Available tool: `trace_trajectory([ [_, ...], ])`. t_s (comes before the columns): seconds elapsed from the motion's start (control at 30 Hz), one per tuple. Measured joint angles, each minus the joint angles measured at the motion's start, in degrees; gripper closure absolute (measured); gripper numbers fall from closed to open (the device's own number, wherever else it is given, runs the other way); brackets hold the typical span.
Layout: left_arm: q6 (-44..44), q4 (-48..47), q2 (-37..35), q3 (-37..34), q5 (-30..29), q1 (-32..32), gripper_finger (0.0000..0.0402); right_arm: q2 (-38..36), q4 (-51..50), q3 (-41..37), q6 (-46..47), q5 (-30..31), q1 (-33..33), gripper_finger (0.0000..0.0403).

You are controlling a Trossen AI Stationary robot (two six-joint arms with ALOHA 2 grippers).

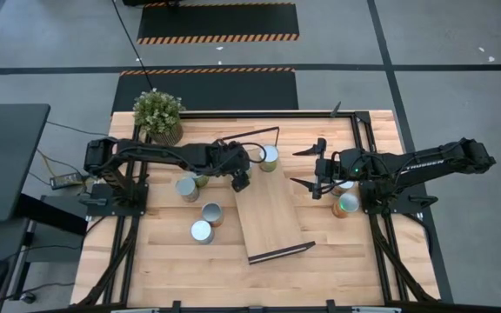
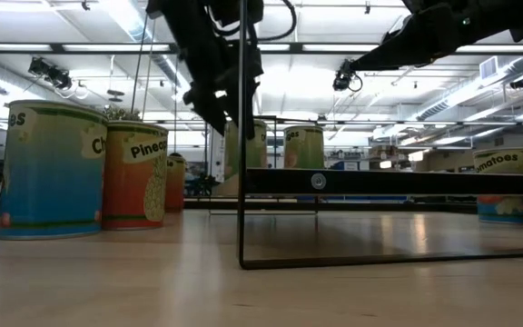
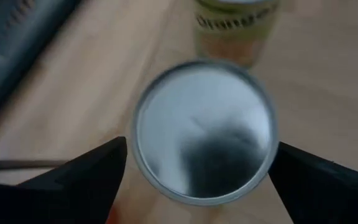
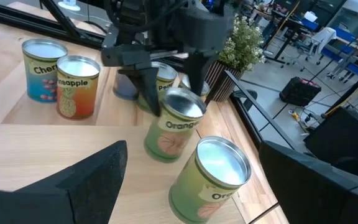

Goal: Pick and place cans onto a shelf
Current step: Put the canned oranges on the shelf, then adjust the right canned oranges on the shelf

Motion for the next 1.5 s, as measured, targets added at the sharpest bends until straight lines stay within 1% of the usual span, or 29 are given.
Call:
trace_trajectory([
  [0.13,4.7,-0.6,0.0,2.0,-7.0,-1.9,0.0024,0.0,0.0,0.0,0.0,0.0,0.0,0.0030],
  [0.3,8.6,-0.8,-0.1,2.3,-12.2,-3.5,0.0025,0.0,0.0,0.0,0.1,0.0,0.0,0.0030],
  [0.47,9.6,-1.6,-0.1,2.3,-13.0,-3.4,0.0025,0.0,0.0,0.0,0.3,0.0,0.0,0.0030],
  [0.6,12.3,-2.0,-0.1,2.3,-16.5,-3.5,0.0025,0.0,0.0,0.0,0.5,0.0,0.1,0.0030],
  [0.8,14.1,-1.9,-0.1,2.3,-19.1,-3.4,0.0025,0.0,0.0,0.0,0.5,0.0,0.2,0.0030],
  [0.93,13.7,-1.9,-0.4,2.3,-18.0,-3.8,0.0025,0.2,-0.7,0.0,0.5,-0.3,0.2,0.0030],
  [1.03,13.6,-1.3,-1.7,2.3,-18.1,-5.1,0.0025,2.2,-1.0,0.0,1.0,-0.4,-0.1,0.0030],
  [1.1,13.5,-0.9,-2.7,2.3,-18.3,-6.2,0.0025,4.5,-0.5,0.0,0.7,1.2,-0.1,0.0030],
  [1.23,13.5,-1.4,-3.4,2.3,-20.0,-9.0,0.0025,9.8,2.1,0.0,-3.2,8.6,-0.2,0.0030],
  [1.37,11.2,-3.5,-3.6,2.3,-19.5,-11.0,0.0025,14.4,5.2,0.0,-7.4,14.5,-1.6,0.0030],
  [1.43,8.7,-6.3,-3.6,2.3,-19.5,-11.7,0.0025,15.8,5.8,0.0,-8.2,15.8,-3.0,0.0030],
  [1.5,6.4,-9.3,-3.6,2.3,-19.5,-12.1,0.0025,17.2,6.6,0.0,-8.2,15.1,-4.5,0.0030],
])
